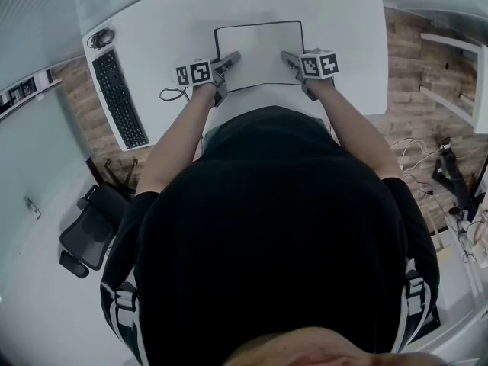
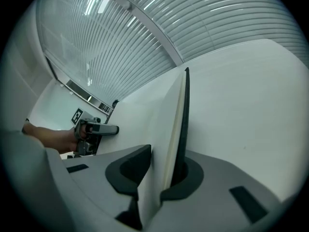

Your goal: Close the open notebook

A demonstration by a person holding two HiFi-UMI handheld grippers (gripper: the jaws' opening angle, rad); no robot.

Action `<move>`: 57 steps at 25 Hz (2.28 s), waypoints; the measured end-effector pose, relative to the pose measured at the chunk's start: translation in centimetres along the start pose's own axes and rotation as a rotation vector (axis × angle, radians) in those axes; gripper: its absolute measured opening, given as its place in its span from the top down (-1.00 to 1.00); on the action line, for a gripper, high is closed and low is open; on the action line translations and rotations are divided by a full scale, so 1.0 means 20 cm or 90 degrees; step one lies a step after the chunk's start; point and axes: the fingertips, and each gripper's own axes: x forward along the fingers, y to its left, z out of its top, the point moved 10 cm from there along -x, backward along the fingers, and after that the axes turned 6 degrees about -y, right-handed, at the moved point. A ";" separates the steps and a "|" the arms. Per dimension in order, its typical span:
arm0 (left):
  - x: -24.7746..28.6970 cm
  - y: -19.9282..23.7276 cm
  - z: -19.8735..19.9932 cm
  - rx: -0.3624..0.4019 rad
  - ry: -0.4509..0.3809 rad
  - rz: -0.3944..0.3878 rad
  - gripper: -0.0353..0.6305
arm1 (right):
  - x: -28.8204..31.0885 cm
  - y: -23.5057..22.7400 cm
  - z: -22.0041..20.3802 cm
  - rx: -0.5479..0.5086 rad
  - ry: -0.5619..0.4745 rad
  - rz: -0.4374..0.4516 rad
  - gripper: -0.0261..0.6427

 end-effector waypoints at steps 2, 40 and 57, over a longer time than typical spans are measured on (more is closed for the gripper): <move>0.00 0.00 0.00 0.001 0.001 0.002 0.73 | 0.01 -0.01 -0.01 0.001 0.001 -0.003 0.67; -0.01 0.04 0.01 -0.008 -0.005 0.012 0.73 | -0.20 -0.29 -0.13 0.014 -0.024 -0.100 0.76; -0.02 0.01 0.04 0.038 0.000 0.017 0.71 | -0.12 -0.28 -0.14 -0.043 0.015 -0.098 0.80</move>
